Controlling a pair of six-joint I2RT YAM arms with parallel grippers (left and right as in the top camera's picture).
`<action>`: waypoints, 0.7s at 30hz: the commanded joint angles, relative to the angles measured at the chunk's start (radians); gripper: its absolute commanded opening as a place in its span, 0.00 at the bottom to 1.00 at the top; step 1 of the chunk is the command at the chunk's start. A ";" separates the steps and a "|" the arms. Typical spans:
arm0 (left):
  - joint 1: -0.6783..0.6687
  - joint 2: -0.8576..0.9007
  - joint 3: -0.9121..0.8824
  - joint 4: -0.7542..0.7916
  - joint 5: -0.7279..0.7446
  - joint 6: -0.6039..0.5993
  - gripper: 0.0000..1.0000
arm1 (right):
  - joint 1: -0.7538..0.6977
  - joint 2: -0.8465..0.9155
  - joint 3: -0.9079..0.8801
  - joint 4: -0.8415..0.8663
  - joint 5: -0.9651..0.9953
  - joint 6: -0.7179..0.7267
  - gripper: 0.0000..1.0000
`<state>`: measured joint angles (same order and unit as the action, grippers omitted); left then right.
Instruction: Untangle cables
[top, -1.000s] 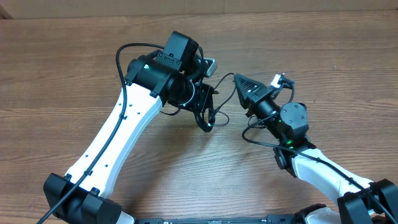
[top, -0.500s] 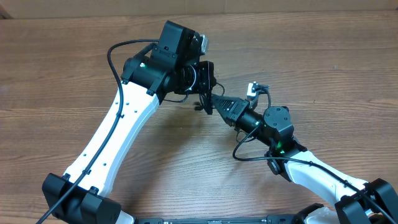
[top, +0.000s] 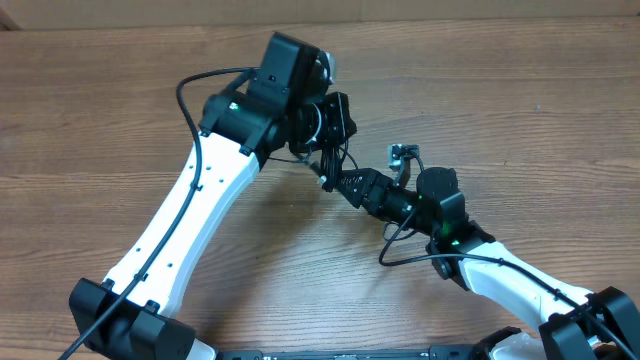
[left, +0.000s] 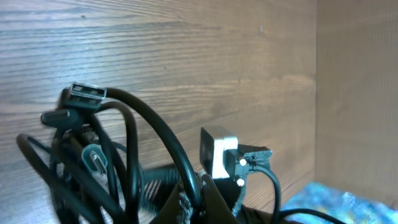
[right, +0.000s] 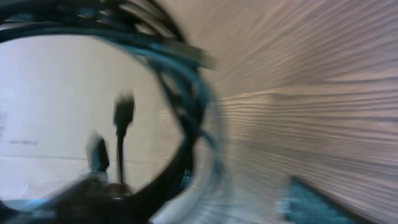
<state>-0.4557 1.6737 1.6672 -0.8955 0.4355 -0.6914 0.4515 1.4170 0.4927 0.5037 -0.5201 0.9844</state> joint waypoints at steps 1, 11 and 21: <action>0.050 0.000 0.004 0.005 -0.046 -0.116 0.04 | -0.061 -0.001 0.006 -0.029 -0.078 -0.073 1.00; 0.095 0.000 0.004 -0.024 -0.251 -0.404 0.04 | -0.102 -0.001 0.006 -0.070 -0.180 -0.075 1.00; 0.094 0.000 0.004 -0.204 -0.282 -0.861 0.04 | 0.106 -0.001 0.006 -0.021 0.175 -0.016 1.00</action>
<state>-0.3580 1.6737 1.6669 -1.0935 0.1799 -1.3849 0.5102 1.4170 0.4927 0.4599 -0.5068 0.9295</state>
